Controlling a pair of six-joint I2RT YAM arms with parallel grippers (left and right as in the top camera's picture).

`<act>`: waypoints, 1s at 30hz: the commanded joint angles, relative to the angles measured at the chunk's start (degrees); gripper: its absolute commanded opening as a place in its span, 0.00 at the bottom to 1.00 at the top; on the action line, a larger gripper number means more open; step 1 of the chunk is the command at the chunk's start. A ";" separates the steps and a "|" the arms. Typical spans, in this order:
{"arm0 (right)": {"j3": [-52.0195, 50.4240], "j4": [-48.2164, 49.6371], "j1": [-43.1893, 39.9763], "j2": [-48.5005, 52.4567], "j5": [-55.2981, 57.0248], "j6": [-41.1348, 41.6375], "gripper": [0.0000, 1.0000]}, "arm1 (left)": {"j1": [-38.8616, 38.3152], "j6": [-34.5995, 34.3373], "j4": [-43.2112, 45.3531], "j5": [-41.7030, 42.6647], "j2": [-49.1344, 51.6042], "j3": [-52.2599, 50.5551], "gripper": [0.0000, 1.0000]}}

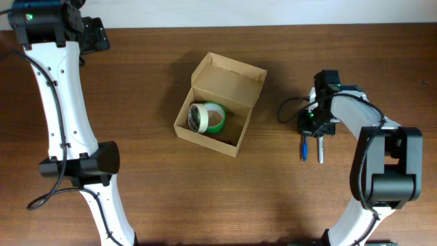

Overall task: Pack container
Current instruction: 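Grasp the blue pen with the right gripper and lift it, then carry the blue pen left and lower it into the box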

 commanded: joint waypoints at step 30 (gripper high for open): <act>52.41 -28.87 36.79 -10.45 7.54 -17.99 0.04 | 0.24 0.52 -0.04 -0.76 -0.72 -0.11 1.00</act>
